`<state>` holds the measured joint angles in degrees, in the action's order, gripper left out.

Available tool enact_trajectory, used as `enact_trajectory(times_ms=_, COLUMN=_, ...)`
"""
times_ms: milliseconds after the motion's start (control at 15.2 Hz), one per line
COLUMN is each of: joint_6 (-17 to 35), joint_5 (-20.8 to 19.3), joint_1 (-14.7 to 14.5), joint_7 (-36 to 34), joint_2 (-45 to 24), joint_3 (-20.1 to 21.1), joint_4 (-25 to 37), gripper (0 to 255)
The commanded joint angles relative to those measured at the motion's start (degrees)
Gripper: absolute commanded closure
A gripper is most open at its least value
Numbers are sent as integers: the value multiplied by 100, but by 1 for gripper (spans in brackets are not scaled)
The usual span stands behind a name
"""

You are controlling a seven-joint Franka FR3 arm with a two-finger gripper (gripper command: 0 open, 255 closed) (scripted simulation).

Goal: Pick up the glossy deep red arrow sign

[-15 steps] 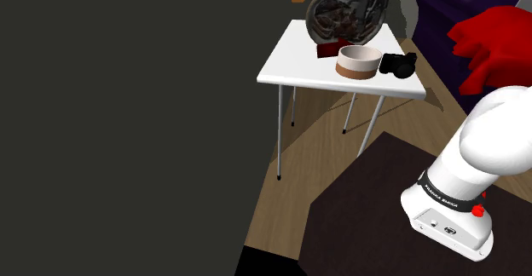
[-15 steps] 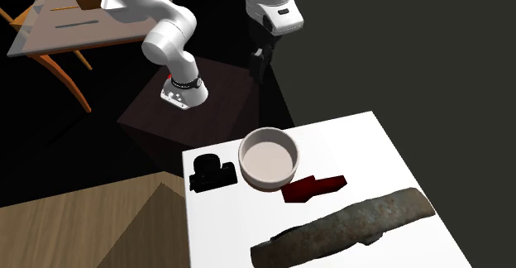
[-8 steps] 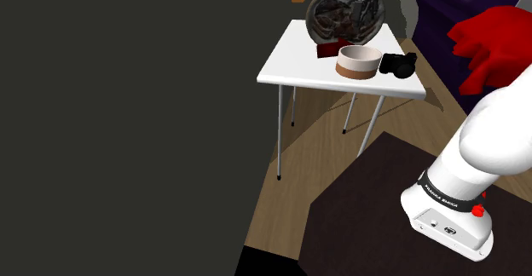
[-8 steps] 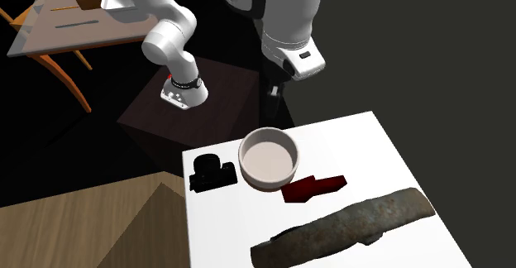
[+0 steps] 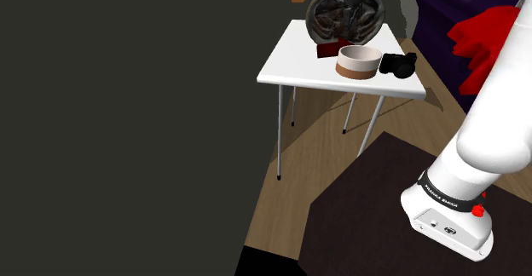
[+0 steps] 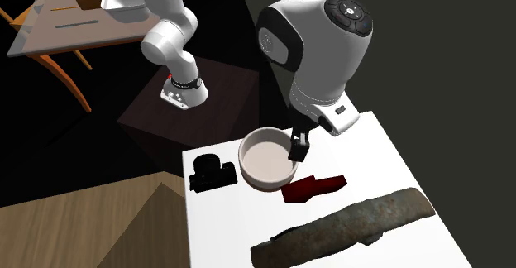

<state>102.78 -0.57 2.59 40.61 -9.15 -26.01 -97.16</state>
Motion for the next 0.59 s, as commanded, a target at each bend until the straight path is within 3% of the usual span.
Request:
enact_trajectory(times_ms=0, joint_6=-77, joint_5=201, joint_1=151, joint_7=351, joint_2=-522, joint_3=-24, joint_4=524, gripper=0)
enact_trajectory(times_ms=396, joint_6=-538, joint_5=734, joint_1=786, joint_7=1124, joint_2=-2228, joint_3=119, joint_4=2522, gripper=0)
enact_trajectory(times_ms=528, joint_6=-535, joint_5=773, joint_1=858, joint_7=1177, joint_2=-2412, joint_3=154, joint_4=2693, gripper=0)
